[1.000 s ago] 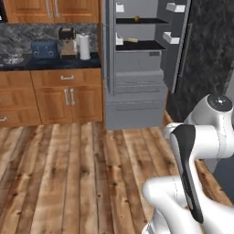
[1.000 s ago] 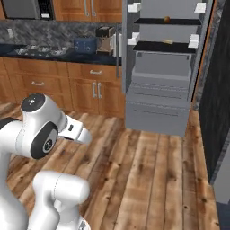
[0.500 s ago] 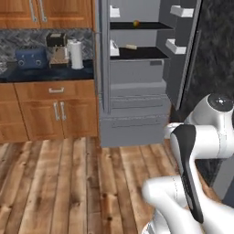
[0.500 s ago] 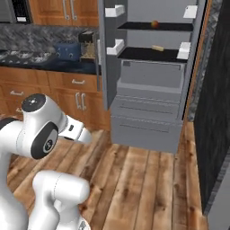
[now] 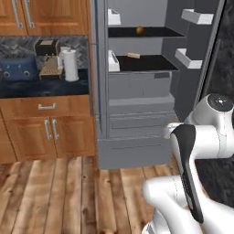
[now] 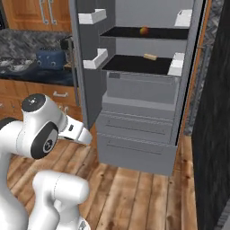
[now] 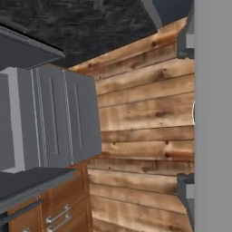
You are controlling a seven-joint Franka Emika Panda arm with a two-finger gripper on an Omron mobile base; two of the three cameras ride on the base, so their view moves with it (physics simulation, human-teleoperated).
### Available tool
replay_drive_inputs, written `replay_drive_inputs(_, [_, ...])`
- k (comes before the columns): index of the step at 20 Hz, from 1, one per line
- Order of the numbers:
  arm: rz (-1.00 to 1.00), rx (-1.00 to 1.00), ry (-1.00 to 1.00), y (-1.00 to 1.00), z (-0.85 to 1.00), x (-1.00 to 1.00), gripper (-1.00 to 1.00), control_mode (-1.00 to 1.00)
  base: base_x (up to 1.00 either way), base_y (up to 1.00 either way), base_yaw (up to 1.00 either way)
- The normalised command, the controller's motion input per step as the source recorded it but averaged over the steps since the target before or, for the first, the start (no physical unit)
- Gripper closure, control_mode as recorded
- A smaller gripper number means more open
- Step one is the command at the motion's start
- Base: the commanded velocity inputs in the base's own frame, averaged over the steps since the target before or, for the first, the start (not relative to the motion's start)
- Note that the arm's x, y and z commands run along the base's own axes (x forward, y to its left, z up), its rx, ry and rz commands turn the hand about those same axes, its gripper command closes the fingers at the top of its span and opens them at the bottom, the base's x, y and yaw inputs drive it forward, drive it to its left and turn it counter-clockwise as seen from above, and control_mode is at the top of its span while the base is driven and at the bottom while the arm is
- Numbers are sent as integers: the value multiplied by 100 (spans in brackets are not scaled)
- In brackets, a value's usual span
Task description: Pick up the apple and mango from the fridge and place one fruit on each plate on the dining counter.
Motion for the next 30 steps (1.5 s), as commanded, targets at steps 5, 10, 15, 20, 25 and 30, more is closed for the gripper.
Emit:
replay_drive_inputs(5, [0,0,0,0,0,0,-100,100,99,-42,1])
replay_drive_inputs(10, [0,0,0,0,0,0,-100,100,88,-33,0])
replay_drive_inputs(15, [0,0,0,0,0,0,-100,100,79,-30,0])
replay_drive_inputs(20, [0,0,0,0,0,0,-100,100,52,-56,1])
replay_drive_inputs(25, [0,0,0,0,0,0,-100,100,55,-44,0])
replay_drive_inputs(30, [0,0,0,0,0,0,-100,100,60,-3,0])
